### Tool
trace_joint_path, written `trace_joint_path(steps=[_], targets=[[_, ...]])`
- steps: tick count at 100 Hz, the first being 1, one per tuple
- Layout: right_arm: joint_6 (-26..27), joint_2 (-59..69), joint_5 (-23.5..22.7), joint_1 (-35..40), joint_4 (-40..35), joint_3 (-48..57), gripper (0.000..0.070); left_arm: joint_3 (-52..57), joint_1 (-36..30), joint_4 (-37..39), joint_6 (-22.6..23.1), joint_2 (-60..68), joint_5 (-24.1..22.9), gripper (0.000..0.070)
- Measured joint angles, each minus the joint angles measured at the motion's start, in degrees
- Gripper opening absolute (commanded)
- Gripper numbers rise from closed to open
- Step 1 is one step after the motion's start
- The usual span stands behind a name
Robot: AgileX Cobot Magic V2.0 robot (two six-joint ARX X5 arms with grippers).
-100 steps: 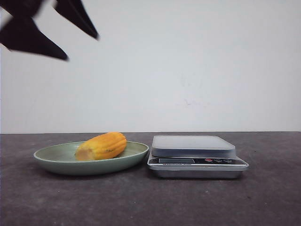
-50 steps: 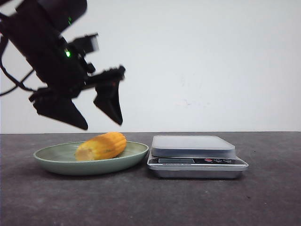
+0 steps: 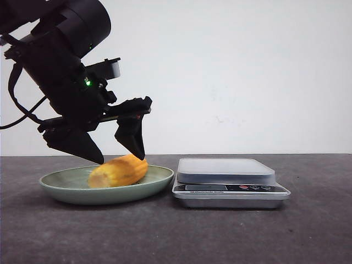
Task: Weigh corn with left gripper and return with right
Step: 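Lower the left gripper over the yellow corn cob and close on it, then lift the corn with the left gripper and carry it over the scale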
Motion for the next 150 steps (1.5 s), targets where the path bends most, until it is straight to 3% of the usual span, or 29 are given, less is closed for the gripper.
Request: trace_joint_path(steps=[66,72,91,124,150], targets=[[0.0,0.0,0.0,0.0,0.0,0.0,0.0484,0.0,0.04,1.25,-2.56,3.43,-0.85,0.0464],[0.0,0.0,0.0,0.0,0.0,0.0,0.0484,0.0,0.04,1.16,-2.8,3.8,-0.85,0.0381],[0.0,0.0,0.0,0.0,0.0,0.0,0.0484,0.0,0.04,1.4,-3.02,3.91,-0.81,0.0],[0.0,0.0,0.0,0.0,-0.37,0.0,0.0484,0.0,0.04,-0.33,-3.15,0.13,0.24,0.0001],[0.0,0.0,0.0,0.0,-0.2,0.0,0.0484,6.03,-2.27,-8.57,-2.67,-12.07,3.3,0.0004]])
